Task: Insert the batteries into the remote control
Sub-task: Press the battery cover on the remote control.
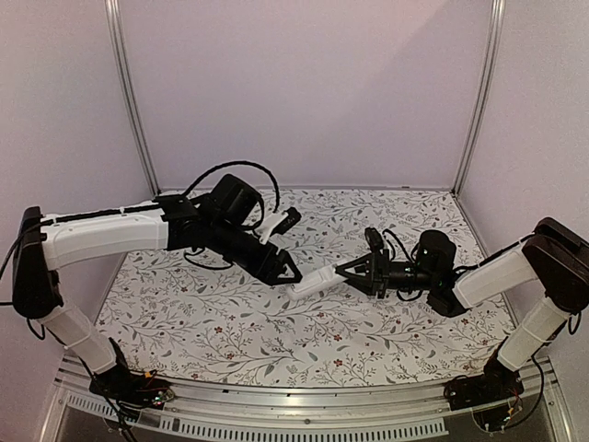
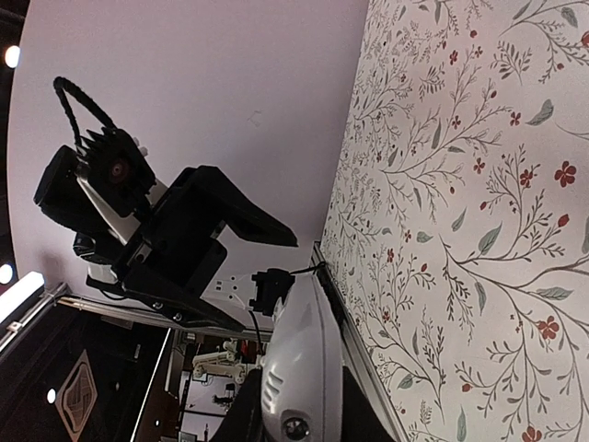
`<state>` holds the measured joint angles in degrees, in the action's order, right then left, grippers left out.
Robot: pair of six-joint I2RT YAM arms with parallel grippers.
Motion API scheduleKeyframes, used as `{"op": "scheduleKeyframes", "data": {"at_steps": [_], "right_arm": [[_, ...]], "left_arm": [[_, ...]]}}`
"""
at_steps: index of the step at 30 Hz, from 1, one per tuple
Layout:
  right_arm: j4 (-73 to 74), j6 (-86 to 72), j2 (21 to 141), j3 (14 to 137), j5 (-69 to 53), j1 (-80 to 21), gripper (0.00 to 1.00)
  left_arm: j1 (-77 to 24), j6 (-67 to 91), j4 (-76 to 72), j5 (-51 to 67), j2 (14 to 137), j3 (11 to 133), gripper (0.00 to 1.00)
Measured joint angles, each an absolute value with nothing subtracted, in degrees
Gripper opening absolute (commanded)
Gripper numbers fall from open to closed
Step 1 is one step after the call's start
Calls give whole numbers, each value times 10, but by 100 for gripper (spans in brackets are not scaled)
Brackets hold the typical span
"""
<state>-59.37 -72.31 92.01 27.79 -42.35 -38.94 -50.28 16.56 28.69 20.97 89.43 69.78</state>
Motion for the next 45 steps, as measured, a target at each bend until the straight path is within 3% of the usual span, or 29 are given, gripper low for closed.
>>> {"op": "scheduleKeyframes", "data": {"at_steps": [17, 27, 45], "right_arm": [[-616, -737, 923, 278, -432, -389, 0], [-646, -761, 936, 278, -437, -389, 0], [-664, -787, 942, 278, -438, -382, 0]], "left_arm": [[-503, 171, 286, 246, 918, 705, 38], [-503, 167, 287, 248, 926, 714, 30], [-505, 136, 297, 241, 935, 729, 30]]}}
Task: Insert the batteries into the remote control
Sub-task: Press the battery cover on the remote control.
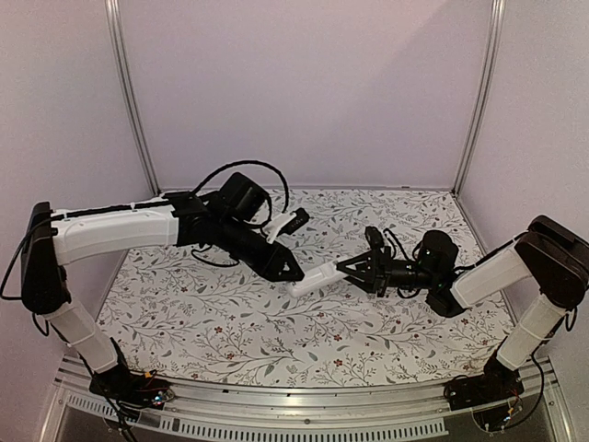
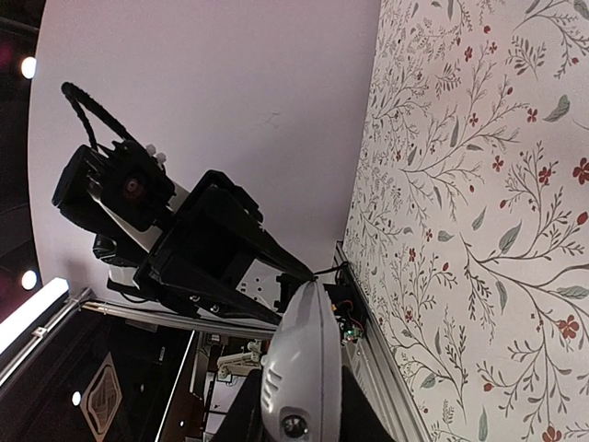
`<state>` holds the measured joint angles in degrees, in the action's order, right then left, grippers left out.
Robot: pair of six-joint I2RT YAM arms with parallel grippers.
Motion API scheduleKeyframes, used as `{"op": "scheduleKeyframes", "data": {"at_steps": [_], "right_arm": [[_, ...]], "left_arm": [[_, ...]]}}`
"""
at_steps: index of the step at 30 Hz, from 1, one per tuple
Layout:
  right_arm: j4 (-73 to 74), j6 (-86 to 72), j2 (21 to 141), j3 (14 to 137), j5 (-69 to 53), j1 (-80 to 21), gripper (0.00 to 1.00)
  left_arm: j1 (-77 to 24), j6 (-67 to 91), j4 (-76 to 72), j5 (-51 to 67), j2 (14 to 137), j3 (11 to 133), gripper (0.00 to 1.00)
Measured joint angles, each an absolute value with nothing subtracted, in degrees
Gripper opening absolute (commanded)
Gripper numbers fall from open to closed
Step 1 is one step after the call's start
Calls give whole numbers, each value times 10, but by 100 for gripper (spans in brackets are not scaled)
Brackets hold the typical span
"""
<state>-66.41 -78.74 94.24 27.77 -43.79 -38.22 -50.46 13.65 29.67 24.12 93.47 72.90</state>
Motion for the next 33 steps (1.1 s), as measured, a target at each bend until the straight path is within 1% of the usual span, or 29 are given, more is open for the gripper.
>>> {"op": "scheduleKeyframes", "data": {"at_steps": [7, 22, 24, 26, 33], "right_arm": [[-661, -788, 940, 278, -438, -381, 0], [-659, -789, 934, 278, -438, -377, 0], [-658, -789, 934, 278, -438, -377, 0], [-656, -789, 934, 278, -438, -376, 0], [-632, -779, 911, 278, -439, -373, 0]], "left_arm": [[-506, 124, 292, 234, 923, 714, 34], [-506, 85, 313, 200, 901, 703, 34], [-507, 81, 317, 196, 899, 703, 36], [-507, 79, 325, 190, 899, 703, 42], [-502, 84, 340, 165, 875, 694, 74]]}}
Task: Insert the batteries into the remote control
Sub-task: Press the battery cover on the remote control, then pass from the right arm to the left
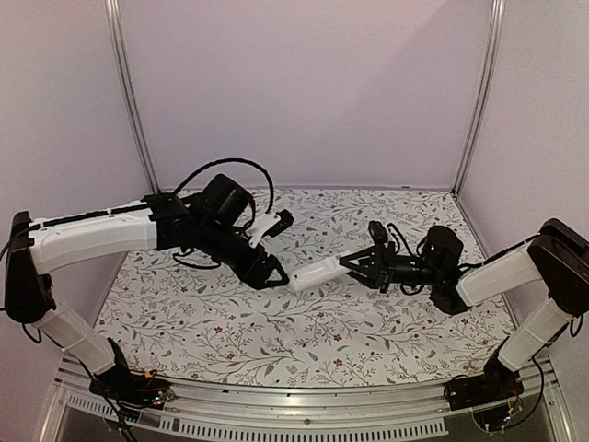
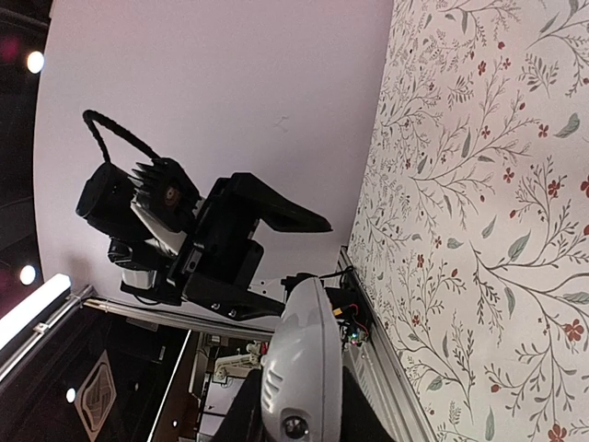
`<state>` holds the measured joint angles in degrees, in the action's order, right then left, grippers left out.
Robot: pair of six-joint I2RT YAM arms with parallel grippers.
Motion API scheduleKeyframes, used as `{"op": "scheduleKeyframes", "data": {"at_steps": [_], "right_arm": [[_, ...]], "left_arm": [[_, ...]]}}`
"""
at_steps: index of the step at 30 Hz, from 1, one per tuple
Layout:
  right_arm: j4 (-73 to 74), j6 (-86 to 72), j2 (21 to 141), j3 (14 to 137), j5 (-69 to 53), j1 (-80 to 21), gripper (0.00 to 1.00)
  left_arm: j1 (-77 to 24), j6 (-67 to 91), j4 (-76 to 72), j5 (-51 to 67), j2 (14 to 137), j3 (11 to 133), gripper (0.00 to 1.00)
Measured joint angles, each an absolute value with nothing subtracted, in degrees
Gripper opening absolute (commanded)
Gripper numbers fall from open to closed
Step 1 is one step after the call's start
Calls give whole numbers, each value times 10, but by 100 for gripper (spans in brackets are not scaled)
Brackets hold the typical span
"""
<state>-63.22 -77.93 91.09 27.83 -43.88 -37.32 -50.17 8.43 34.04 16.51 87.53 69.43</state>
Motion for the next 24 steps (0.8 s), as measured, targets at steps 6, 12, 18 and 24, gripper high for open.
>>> {"op": "scheduleKeyframes", "data": {"at_steps": [6, 12, 18, 24], "right_arm": [[-484, -704, 842, 314, -433, -373, 0], [-284, -592, 772, 370, -414, -373, 0], [-206, -545, 763, 388, -407, -378, 1], [-179, -534, 763, 391, -406, -386, 2]], "left_arm": [[-499, 74, 324, 144, 801, 674, 86], [-540, 40, 312, 103, 814, 698, 87], [-593, 2, 310, 42, 886, 747, 86], [-601, -25, 317, 20, 932, 780, 74]]}}
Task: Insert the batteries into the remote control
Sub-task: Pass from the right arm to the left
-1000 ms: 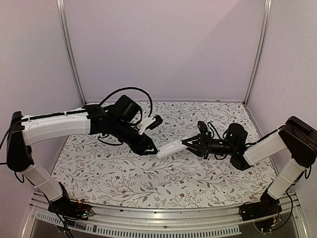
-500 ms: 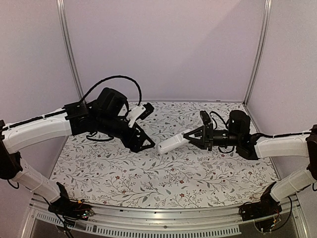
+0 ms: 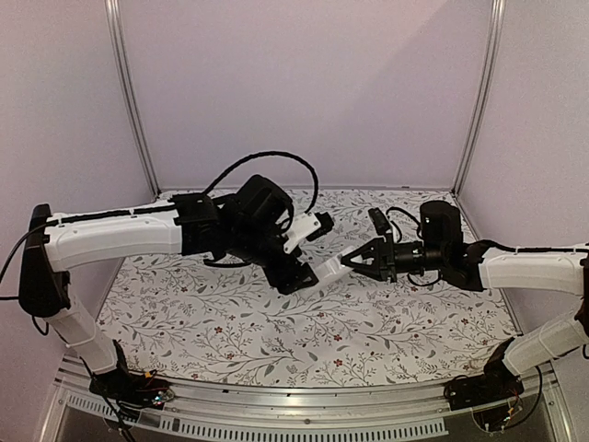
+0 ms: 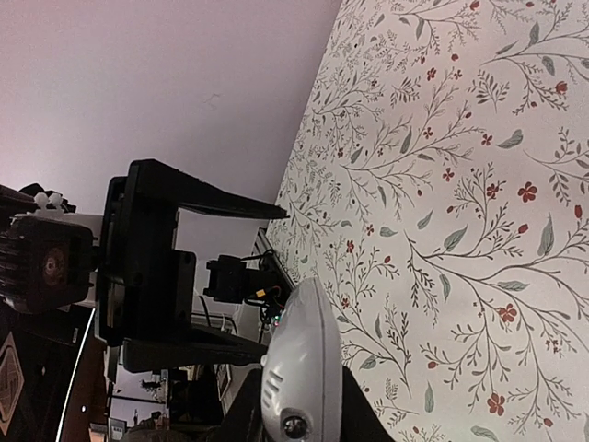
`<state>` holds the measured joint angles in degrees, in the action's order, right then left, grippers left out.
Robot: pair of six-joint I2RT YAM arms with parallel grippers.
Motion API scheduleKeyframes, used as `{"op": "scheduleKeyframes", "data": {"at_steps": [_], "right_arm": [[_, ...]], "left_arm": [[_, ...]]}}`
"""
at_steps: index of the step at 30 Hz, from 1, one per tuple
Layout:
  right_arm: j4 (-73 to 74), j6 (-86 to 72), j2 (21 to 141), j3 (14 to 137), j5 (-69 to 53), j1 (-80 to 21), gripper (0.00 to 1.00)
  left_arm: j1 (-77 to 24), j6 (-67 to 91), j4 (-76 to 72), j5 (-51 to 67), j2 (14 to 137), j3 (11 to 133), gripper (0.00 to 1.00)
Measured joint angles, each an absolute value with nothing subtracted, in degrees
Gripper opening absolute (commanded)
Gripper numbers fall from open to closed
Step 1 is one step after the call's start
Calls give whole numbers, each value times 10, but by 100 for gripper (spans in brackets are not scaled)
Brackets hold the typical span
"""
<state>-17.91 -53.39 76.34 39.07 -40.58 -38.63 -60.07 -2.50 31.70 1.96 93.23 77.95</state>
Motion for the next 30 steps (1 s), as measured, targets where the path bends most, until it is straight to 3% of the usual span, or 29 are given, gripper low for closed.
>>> {"op": "scheduleKeyframes", "data": {"at_steps": [9, 15, 17, 22, 30], "right_arm": [[-168, -533, 763, 405, -405, -391, 4], [-164, -533, 763, 409, -404, -393, 9], [-163, -531, 763, 409, -405, -394, 20], [-157, -523, 763, 421, -411, -394, 57], [-156, -472, 756, 459, -437, -394, 83]], "left_arm": [[-620, -57, 342, 20, 992, 838, 64], [-627, -61, 354, 10, 1013, 842, 46], [-627, -55, 354, 6, 1013, 842, 41], [-626, -43, 339, 12, 1004, 828, 32], [-596, -3, 263, 105, 928, 757, 25]]}}
